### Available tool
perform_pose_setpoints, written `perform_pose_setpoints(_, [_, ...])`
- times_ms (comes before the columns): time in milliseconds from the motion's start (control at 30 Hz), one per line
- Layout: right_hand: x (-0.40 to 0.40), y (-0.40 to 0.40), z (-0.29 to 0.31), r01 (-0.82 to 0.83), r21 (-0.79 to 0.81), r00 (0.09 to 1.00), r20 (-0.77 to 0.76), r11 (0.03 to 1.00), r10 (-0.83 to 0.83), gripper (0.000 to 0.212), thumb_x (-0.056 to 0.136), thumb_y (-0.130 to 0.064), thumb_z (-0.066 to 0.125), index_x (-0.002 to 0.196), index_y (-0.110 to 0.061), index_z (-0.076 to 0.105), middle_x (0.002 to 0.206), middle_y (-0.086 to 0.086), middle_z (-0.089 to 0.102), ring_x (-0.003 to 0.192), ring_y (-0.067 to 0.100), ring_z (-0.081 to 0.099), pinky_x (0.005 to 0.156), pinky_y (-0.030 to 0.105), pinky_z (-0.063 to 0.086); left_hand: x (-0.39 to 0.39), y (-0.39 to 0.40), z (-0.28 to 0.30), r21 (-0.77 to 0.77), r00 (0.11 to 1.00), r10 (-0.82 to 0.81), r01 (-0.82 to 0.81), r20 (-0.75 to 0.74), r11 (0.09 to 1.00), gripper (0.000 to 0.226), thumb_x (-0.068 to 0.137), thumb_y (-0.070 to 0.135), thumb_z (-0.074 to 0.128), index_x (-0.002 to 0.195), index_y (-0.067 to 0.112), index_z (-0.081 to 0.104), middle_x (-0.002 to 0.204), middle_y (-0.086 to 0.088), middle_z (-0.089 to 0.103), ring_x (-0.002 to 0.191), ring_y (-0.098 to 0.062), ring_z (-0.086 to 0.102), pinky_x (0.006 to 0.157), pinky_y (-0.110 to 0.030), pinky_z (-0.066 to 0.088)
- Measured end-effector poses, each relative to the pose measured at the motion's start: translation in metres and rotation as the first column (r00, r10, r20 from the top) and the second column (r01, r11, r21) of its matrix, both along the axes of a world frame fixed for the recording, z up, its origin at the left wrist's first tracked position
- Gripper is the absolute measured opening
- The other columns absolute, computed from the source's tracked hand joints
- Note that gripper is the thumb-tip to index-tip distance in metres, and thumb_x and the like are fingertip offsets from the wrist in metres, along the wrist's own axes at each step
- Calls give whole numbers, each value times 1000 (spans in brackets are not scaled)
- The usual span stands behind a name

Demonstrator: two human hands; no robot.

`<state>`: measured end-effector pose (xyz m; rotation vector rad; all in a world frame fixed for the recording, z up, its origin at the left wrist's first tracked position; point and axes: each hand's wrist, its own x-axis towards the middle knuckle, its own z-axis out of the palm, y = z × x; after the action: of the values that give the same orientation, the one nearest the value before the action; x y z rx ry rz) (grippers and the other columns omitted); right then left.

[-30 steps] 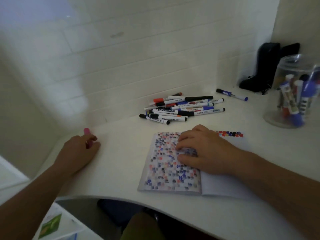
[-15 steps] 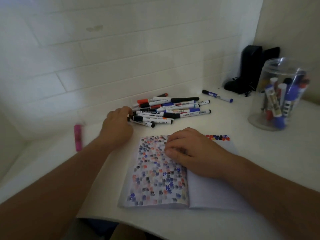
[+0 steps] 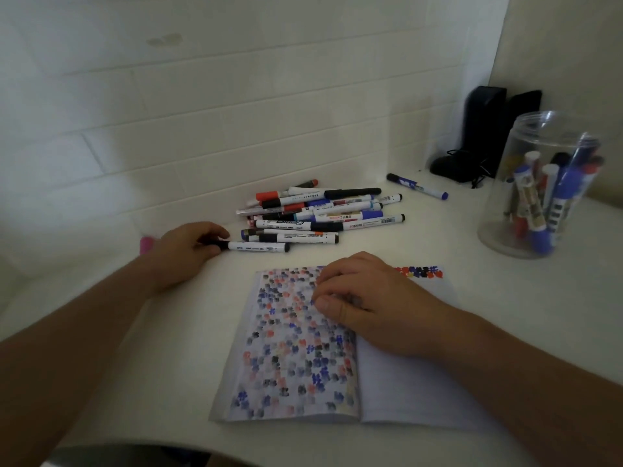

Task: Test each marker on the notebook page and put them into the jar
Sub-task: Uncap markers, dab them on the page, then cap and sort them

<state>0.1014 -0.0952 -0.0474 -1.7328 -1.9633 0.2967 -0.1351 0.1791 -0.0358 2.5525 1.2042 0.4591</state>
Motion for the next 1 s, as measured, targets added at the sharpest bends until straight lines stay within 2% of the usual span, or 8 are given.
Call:
perform_pose_setpoints(167, [-1, 1, 0, 15, -8, 1000, 2, 1000, -15, 41, 102, -55, 46, 128, -34, 70, 127, -18, 61, 120, 3, 43, 105, 28, 38, -32, -1, 3, -25, 998, -11, 12, 58, 1000, 34, 96, 10, 64, 99, 44, 67, 108, 7, 67, 100, -13, 60, 88, -29, 40])
perform_pose_setpoints(400, [0, 1, 0, 21, -15, 1000, -2, 1000, -21, 41, 102, -57, 45, 127, -37, 69, 127, -22, 60, 121, -1, 44, 106, 28, 39, -31, -4, 0, -24, 995, 16, -14, 103, 1000, 31, 98, 11, 62, 95, 42, 67, 106, 14, 64, 96, -3, 58, 85, -24, 39])
perform_pose_setpoints(533, [1, 1, 1, 25, -15, 1000, -8, 1000, -25, 39, 103, -55, 46, 128, -36, 69, 128, -21, 61, 121, -2, 44, 105, 25, 37, -29, -8, 1, -27, 984, 48, -44, 169, 999, 25, 100, 12, 58, 107, 33, 69, 104, 7, 66, 88, 0, 57, 74, -15, 38])
perform_pose_setpoints(633, [1, 1, 2, 27, -17, 999, -20, 999, -27, 38, 103, -54, 48, 128, -35, 69, 126, -21, 62, 118, -2, 46, 104, 25, 39, -16, -17, 2, -140, 938, 108, -65, 330, 988, 21, 103, 16, 53, 105, 29, 69, 88, 1, 65, 72, -15, 54, 67, -26, 41])
perform_pose_setpoints(733, [0, 2, 5, 86, 12, 979, -185, 996, -82, 38, 101, -50, 55, 133, -34, 66, 121, -22, 63, 111, -5, 55, 99, 24, 47, 14, -44, 11, -341, 822, 103, 114, 559, 933, 28, 102, 5, 45, 100, 23, 66, 88, -4, 65, 84, -24, 54, 73, -34, 41])
perform_pose_setpoints(867, [6, 2, 16, 320, 62, 825, -509, 945, -246, 59, 79, -66, 57, 130, -38, 58, 96, -18, 68, 83, -6, 63, 68, 11, 50, 69, -106, 26, -346, 788, -148, 420, 598, 839, 15, 91, 17, 46, 97, 19, 60, 70, 0, 51, 64, -17, 44, 64, -39, 35])
perform_pose_setpoints(933, [10, 1, 22, 323, 65, 636, -754, 944, -165, 51, 79, -58, 62, 122, -31, 64, 79, -10, 67, 63, 3, 59, 55, 15, 46, 95, -135, 30, -194, 821, -407, 510, 400, 838, 12, 102, 35, 47, 103, 28, 57, 82, 7, 59, 72, -14, 54, 69, -44, 47])
perform_pose_setpoints(1000, [15, 0, 25, 326, 77, 406, -912, 942, -66, 28, 93, -40, 66, 112, -21, 71, 72, 0, 64, 59, 10, 52, 49, 22, 42, 116, -152, 30, 15, 790, -590, 596, 165, 803, 19, 104, 44, 45, 116, 31, 54, 102, 11, 64, 90, -8, 61, 79, -39, 55])
